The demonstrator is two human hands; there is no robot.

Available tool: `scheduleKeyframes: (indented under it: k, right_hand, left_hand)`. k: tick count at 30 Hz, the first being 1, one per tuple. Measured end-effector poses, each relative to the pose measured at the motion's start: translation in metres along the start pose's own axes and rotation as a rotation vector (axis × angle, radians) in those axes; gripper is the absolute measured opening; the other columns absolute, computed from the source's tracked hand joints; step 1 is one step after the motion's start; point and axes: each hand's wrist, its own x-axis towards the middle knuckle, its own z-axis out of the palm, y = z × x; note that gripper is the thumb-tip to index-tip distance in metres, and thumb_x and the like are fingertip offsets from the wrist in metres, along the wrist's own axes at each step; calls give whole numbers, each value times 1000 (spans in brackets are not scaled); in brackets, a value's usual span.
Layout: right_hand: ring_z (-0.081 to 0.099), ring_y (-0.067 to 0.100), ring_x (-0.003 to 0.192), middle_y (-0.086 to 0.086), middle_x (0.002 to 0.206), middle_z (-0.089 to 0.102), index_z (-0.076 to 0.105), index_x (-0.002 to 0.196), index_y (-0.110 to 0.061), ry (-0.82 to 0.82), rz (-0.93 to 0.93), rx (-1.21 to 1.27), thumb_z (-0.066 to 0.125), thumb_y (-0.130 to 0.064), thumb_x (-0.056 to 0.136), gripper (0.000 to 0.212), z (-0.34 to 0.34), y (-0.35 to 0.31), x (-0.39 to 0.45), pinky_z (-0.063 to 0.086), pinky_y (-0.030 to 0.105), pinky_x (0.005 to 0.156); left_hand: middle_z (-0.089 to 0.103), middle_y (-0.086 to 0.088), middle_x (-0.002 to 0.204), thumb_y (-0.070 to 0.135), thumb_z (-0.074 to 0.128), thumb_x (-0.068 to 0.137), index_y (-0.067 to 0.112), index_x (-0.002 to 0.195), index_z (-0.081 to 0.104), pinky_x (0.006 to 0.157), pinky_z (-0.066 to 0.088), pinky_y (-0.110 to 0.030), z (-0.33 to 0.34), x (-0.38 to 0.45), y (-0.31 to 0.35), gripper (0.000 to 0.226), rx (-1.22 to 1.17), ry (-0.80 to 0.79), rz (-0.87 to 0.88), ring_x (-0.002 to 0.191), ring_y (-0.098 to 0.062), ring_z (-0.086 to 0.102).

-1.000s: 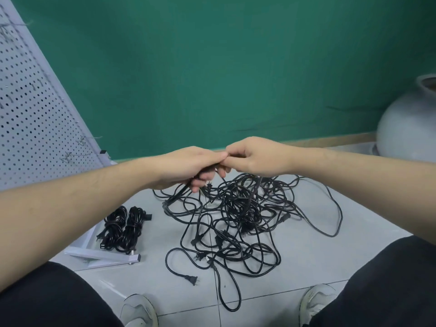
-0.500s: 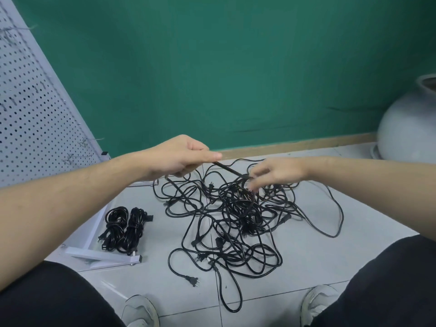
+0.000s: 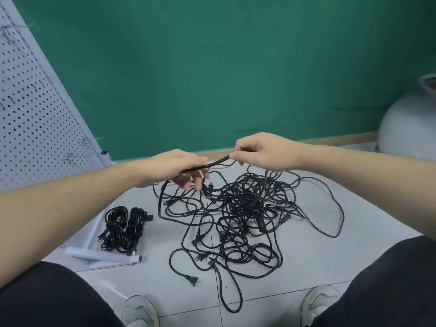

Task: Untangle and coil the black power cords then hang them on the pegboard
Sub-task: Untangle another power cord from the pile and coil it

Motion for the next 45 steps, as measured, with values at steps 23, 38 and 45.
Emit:
scheduleKeyframes:
  k: [23,38,45]
  right_hand:
    - [69,22,80,-2,74,72,68,103,-16,-53,199,67,57,-32,102,20,3,90,-8,54,31,87]
    - [47,0,59,-23,63,59,73,100,-21,84,-42,14,64,-28,99,12,14,21,10,37,12,61]
    - [59,2,61,-8,69,68,73,88,-16,-89,66,45,54,-43,102,36,22,27,9,41,13,63]
  left_hand:
    - [25,5,56,65,55,94,23,61,41,46,15,-25,-20,-7,20,56,-30,60,-30,53,-17,13]
    - [47,5,65,49,46,104,19,99,67,51,33,-24,28,17,20,37,-30,7,-48,52,-13,37]
    - [34,8,54,58,52,99,13,73,50,52,24,-31,32,18,42,52,148,221,58,49,-12,27]
